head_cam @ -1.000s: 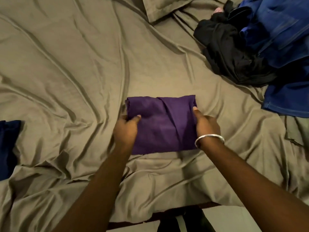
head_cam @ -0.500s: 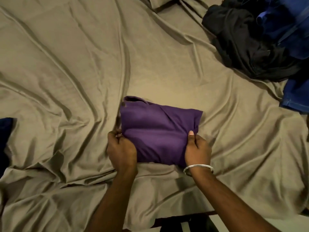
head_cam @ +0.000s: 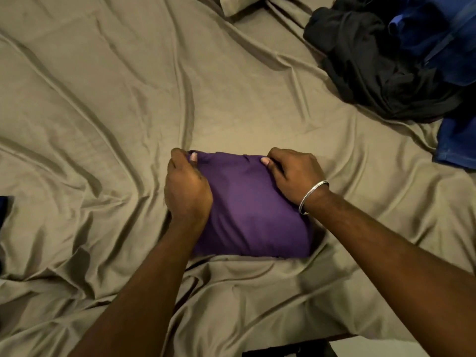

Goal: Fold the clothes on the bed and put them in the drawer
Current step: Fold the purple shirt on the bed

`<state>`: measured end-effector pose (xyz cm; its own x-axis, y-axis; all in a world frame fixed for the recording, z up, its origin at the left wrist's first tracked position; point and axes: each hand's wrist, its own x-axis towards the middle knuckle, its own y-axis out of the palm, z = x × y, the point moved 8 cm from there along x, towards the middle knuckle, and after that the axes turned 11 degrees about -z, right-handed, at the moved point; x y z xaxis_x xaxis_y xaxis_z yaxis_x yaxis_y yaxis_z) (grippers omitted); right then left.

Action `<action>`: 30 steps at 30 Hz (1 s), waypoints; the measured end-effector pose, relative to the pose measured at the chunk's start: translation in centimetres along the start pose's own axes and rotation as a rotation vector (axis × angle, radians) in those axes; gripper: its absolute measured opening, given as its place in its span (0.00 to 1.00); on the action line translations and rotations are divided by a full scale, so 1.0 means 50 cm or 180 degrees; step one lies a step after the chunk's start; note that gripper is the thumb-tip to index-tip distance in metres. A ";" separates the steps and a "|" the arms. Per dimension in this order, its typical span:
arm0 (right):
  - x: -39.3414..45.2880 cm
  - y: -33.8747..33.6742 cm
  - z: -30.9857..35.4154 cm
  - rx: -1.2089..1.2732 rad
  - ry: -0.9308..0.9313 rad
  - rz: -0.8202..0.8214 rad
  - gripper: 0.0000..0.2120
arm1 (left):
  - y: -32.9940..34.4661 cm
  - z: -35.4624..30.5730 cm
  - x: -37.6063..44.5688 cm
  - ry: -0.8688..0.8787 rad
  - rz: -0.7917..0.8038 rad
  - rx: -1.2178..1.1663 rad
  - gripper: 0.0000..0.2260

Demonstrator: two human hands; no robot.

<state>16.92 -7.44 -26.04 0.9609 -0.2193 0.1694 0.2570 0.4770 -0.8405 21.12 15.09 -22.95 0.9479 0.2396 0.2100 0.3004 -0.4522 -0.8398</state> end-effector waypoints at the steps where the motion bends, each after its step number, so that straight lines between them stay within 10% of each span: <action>1: 0.005 -0.009 -0.006 0.0066 0.0082 -0.0096 0.21 | -0.001 -0.002 0.009 0.0040 -0.0025 -0.0013 0.14; 19: -0.037 0.011 -0.039 -0.0368 0.0230 0.0073 0.24 | 0.068 -0.040 0.060 0.1492 0.1112 0.0125 0.21; 26: -0.020 0.010 -0.067 0.1543 0.0604 0.0016 0.18 | 0.093 -0.006 0.054 0.0131 0.2613 -0.0509 0.26; 30: -0.024 0.022 -0.068 0.0767 0.0774 0.0070 0.14 | 0.110 0.017 0.052 0.0509 0.1886 0.0340 0.20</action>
<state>15.71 -9.54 -28.93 0.9211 -0.3892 0.0005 0.2814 0.6650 -0.6918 25.13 13.97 -27.43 0.9569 -0.1610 -0.2416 -0.2859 -0.3786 -0.8803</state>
